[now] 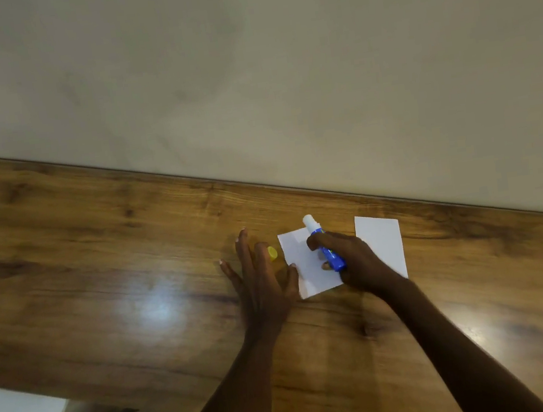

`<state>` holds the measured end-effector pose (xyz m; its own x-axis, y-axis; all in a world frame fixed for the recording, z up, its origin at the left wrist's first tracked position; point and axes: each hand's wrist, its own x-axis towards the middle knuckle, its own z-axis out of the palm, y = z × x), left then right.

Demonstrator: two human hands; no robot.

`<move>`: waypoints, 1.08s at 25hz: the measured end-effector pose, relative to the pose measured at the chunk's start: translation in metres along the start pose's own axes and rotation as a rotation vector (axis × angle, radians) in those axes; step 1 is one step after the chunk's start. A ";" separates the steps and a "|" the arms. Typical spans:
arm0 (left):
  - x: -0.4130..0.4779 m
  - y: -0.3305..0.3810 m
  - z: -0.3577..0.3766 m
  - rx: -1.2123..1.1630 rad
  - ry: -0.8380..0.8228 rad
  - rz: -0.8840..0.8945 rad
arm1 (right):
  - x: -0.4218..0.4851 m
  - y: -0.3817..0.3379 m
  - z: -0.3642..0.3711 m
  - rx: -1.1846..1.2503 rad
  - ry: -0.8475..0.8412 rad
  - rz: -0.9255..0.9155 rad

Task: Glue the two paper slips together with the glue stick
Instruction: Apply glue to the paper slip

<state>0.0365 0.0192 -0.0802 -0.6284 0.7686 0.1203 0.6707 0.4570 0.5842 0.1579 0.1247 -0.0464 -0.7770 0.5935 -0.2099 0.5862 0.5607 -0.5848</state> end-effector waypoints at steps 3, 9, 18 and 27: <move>0.000 0.001 0.002 0.011 -0.009 -0.010 | 0.008 0.005 -0.014 -0.108 -0.161 -0.091; 0.000 0.000 0.002 0.080 -0.029 0.006 | 0.007 -0.028 0.011 0.678 0.408 0.163; 0.001 -0.003 0.003 0.130 -0.048 0.039 | 0.017 -0.039 0.036 0.809 0.531 0.348; 0.001 -0.001 0.003 0.165 -0.044 0.043 | 0.018 -0.016 0.023 0.534 0.563 0.282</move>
<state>0.0364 0.0204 -0.0833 -0.5826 0.8060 0.1050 0.7543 0.4881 0.4390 0.1295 0.1127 -0.0589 -0.3023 0.9511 -0.0636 0.4440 0.0814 -0.8923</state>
